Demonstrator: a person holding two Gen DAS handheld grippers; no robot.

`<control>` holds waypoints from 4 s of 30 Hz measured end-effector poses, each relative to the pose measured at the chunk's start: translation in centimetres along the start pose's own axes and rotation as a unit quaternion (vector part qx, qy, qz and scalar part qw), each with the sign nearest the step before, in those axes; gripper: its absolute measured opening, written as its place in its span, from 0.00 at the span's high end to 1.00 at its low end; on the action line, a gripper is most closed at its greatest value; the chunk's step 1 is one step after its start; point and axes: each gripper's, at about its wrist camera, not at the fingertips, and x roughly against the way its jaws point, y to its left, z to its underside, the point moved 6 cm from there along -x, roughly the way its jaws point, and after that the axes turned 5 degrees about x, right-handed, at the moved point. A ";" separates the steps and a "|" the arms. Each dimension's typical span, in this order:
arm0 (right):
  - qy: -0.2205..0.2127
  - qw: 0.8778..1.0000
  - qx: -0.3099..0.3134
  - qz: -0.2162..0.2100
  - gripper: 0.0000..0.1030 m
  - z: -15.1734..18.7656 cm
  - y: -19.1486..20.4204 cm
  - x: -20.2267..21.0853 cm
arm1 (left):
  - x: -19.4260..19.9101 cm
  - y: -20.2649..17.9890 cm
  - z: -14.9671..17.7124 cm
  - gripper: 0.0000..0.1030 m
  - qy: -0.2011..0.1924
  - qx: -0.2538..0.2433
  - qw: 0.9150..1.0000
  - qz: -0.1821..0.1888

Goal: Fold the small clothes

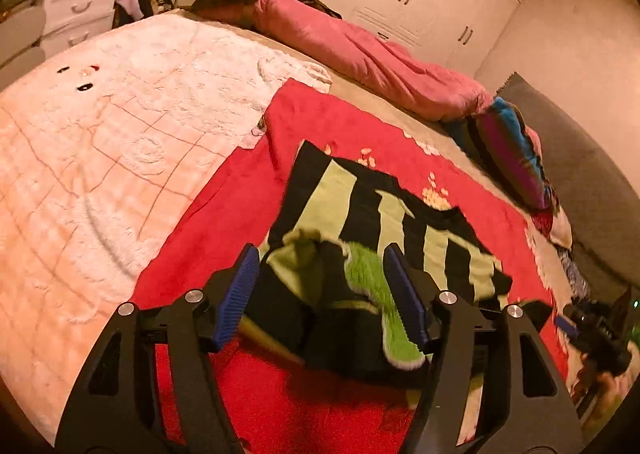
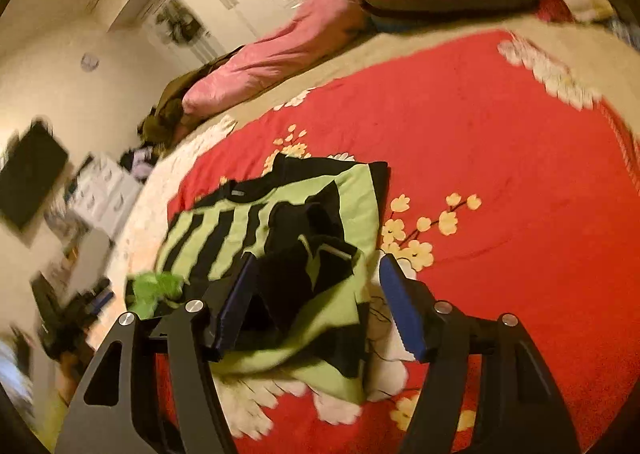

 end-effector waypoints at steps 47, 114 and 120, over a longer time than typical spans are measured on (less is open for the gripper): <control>-0.027 0.982 -0.161 -0.095 0.97 -7.3 -2.6 -4.9 | -6.1 -3.2 -3.7 0.96 0.098 0.160 0.977 0.104; 0.022 0.999 0.008 -0.027 0.87 -3.7 0.2 -9.5 | -9.2 -4.2 -3.9 0.95 0.004 -0.056 0.998 0.041; -0.014 0.999 0.008 -0.028 0.87 -7.4 0.5 -8.3 | -8.9 -5.7 -7.9 0.95 -0.022 -0.058 0.997 0.038</control>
